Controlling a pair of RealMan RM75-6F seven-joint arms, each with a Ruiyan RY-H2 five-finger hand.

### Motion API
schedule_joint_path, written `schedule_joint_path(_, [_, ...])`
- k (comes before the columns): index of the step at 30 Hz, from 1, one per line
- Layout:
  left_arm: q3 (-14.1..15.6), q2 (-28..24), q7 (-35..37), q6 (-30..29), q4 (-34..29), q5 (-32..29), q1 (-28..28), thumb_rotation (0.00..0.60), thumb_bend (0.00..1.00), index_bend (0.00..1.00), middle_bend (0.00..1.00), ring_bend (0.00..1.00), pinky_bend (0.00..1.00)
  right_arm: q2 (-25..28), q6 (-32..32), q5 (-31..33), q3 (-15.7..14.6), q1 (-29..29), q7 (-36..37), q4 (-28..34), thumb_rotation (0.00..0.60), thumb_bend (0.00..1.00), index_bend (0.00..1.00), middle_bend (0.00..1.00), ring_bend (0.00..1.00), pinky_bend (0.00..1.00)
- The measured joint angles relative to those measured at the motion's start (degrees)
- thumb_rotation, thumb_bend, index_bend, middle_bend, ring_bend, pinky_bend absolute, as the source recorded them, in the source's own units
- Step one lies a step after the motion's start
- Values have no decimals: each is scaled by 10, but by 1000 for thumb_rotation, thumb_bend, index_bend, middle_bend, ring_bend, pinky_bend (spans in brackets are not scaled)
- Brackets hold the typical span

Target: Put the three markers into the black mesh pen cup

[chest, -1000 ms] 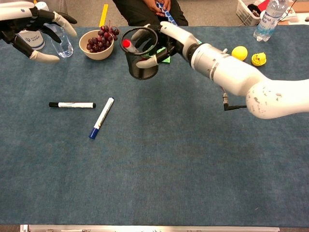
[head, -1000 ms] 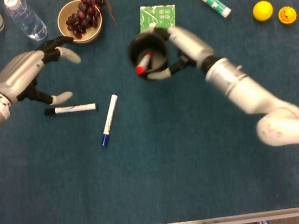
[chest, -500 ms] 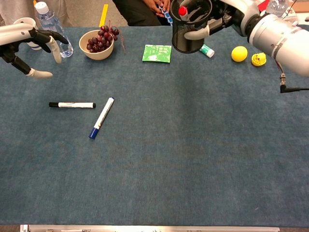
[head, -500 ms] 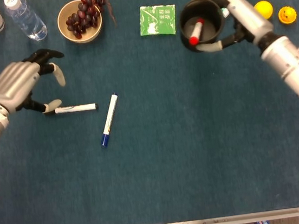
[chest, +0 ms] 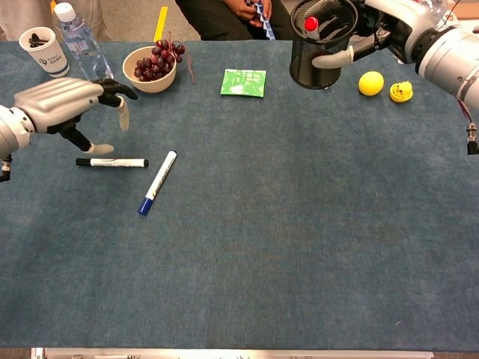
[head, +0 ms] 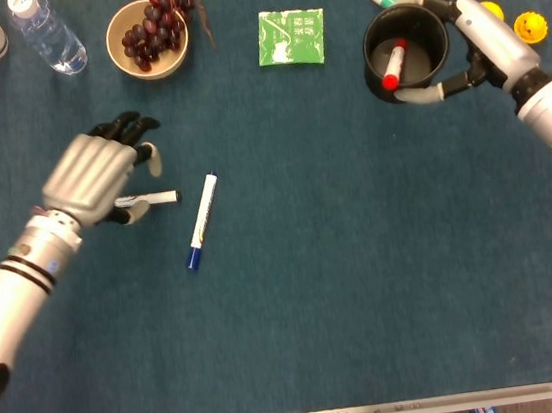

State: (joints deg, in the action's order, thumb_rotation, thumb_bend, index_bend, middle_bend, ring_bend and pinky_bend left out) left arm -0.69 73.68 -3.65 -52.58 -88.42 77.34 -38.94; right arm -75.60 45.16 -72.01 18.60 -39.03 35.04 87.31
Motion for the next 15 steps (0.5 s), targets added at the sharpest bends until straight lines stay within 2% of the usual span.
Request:
schedule_joint_path(7, [-10,64,-70,1,31,-49,3,600,237,420,133,94,218,2,4,-7,-9,3,12,-2,600,365,519,451,343,294])
schedule_joint_path(15, [-15,105,-110,6,74,-82,4,600,237,471,139,94,219,5,5,-9,-14,3,22,-7,600,365,519,451,343,294])
